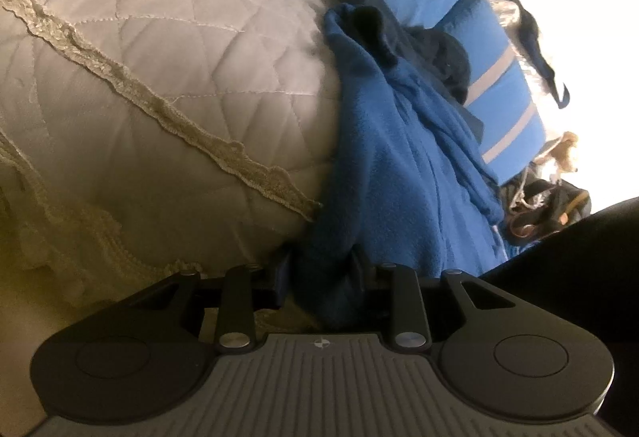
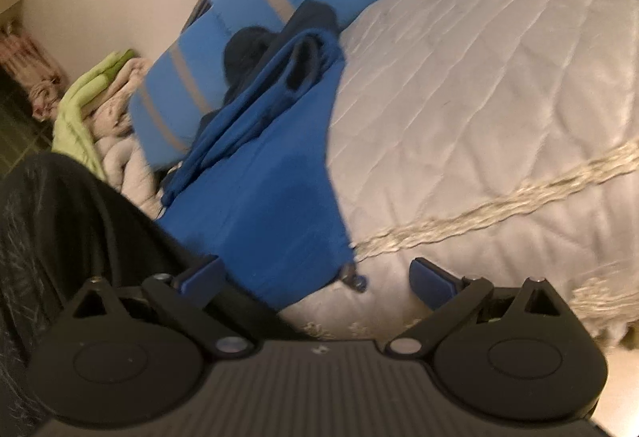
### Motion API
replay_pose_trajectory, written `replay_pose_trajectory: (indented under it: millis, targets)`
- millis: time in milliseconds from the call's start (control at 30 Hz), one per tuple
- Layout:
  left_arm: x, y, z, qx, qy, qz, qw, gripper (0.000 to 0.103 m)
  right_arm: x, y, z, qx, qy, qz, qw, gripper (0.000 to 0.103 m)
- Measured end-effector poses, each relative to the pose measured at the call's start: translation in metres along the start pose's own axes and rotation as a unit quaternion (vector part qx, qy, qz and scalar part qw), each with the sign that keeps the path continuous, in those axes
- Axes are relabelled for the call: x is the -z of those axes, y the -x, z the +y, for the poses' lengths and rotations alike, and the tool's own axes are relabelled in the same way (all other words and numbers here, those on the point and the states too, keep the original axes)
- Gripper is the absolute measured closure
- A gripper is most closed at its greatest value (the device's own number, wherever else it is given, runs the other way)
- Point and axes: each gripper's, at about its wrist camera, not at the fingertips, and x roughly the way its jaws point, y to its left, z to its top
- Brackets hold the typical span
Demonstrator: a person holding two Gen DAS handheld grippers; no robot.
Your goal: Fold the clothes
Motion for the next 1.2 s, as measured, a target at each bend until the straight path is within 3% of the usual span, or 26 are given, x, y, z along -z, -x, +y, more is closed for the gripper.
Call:
replay_pose_trajectory:
  millis: [300, 467, 700, 900, 1000, 1100, 1133, 1167, 1200]
  targets:
    - [0.001, -0.001, -0.004, -0.016, 0.004, -0.004, 0.9999, 0.073, -0.018, -0.020, 0.006, -0.025, 0.012, -0.021, 0.999, 0.005]
    - [0.002, 0.000, -0.005, -0.019, 0.006, -0.007, 0.9998, 0.073, -0.029, -0.043, -0.001, -0.100, -0.031, 0.005, 0.995, 0.007]
    - [0.004, 0.001, -0.003, -0.015, 0.019, -0.014, 0.9996, 0.073, -0.033, -0.056, 0.006, -0.087, -0.003, 0.052, 0.995, 0.009]
    - [0.006, 0.002, 0.001, -0.006, 0.034, -0.021, 0.9992, 0.073, -0.038, -0.054, 0.018, -0.024, 0.032, 0.087, 0.995, 0.012]
    - [0.007, 0.002, 0.001, -0.005, 0.042, -0.026, 0.9988, 0.073, -0.037, -0.058, 0.014, -0.028, 0.027, 0.095, 0.995, 0.010]
    - [0.007, 0.003, 0.002, -0.005, 0.044, -0.025, 0.9987, 0.075, -0.037, -0.066, 0.011, -0.054, 0.004, 0.085, 0.995, 0.014]
    - [0.006, 0.004, 0.002, -0.005, 0.045, -0.023, 0.9987, 0.076, -0.036, -0.068, 0.012, -0.055, 0.001, 0.082, 0.995, 0.020]
    - [0.006, 0.004, 0.002, -0.005, 0.047, -0.021, 0.9987, 0.077, -0.036, -0.071, 0.014, -0.051, 0.000, 0.082, 0.995, 0.052]
    - [0.004, 0.005, 0.001, -0.007, 0.052, -0.018, 0.9985, 0.080, -0.035, -0.074, 0.014, -0.039, -0.010, 0.086, 0.996, 0.078]
